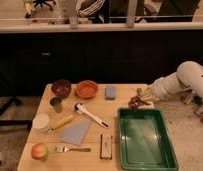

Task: Place grapes in tray

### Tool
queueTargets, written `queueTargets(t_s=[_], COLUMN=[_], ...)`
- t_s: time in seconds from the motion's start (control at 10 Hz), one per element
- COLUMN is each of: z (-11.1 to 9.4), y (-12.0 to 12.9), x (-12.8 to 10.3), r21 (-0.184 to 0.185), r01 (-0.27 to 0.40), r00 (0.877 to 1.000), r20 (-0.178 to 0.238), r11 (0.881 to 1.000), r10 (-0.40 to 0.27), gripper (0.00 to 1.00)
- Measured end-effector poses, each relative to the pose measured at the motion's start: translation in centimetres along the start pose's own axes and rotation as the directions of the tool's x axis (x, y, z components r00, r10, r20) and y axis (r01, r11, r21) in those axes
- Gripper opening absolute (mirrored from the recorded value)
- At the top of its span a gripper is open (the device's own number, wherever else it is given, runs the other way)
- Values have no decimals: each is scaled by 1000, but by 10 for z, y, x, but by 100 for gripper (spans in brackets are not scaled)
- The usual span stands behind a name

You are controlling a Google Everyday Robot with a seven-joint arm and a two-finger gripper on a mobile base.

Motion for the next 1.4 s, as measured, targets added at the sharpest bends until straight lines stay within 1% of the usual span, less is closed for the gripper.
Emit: queueTargets(t_s=[0.4,0.7,1.0,1.4], z=[-4,-4,2,19], y=[16,27,37,48], x=[1,7,16,30], r21=[-9,-18,-31,-72], r01=[2,-6,-21,-46], r00=[1000,999,998,995], r20=[20,36,54,84], r11=[1000,1000,999,996], r10=[-2,6,23,52], gripper=[0,0,0,0])
